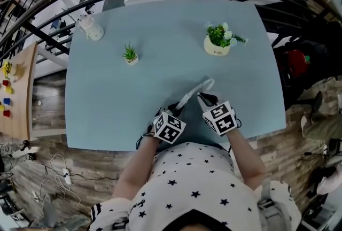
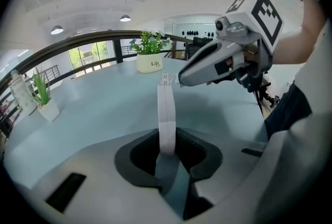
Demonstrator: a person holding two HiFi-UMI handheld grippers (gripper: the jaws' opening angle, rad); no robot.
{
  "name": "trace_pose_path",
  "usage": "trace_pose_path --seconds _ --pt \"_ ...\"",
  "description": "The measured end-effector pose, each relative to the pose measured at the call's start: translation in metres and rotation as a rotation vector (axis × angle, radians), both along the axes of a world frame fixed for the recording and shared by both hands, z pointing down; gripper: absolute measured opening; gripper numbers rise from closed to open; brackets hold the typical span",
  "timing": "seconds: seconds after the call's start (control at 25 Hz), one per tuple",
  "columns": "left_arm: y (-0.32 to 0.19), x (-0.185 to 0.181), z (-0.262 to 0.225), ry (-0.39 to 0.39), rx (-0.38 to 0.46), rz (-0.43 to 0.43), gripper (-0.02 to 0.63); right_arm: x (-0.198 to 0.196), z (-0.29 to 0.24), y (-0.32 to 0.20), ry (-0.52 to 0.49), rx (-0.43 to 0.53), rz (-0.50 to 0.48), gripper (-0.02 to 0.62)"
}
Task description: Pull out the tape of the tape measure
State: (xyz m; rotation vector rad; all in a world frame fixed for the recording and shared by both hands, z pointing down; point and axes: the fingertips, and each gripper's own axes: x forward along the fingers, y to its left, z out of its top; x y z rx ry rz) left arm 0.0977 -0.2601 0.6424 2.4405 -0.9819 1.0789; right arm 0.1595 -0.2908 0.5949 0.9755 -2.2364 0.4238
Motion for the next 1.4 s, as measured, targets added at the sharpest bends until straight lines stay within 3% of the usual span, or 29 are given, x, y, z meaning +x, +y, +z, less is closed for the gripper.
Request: trace_pose_path --seconds 0.4,0.76,1.0,1.2,1.4 --pt "-0.001 0.0 0.002 -0.002 0.002 -0.006 0.084 -0.007 0.047 0.024 0.061 -0.087 -0.02 0.041" --pt "0.0 -0.001 0.001 0.002 0.002 -0.01 0.086 -0.011 0.048 0.025 0.063 -0.081 -0.009 0.041" --pt "0.006 0.001 -0.001 -0.016 0.083 0.025 0.086 -0.015 0.04 0.034 0.017 -0.106 0.023 0.077" --pt "0.016 -0.007 -0.003 -0.019 0.088 0.02 0.195 -0.016 0.03 0.05 0.005 -0.095 0.046 0.124" --pt "0.039 -0.026 -0.015 0.036 0.085 -0.037 0.212 -0.015 0.018 0.075 -0.014 -0.076 0.1 0.164"
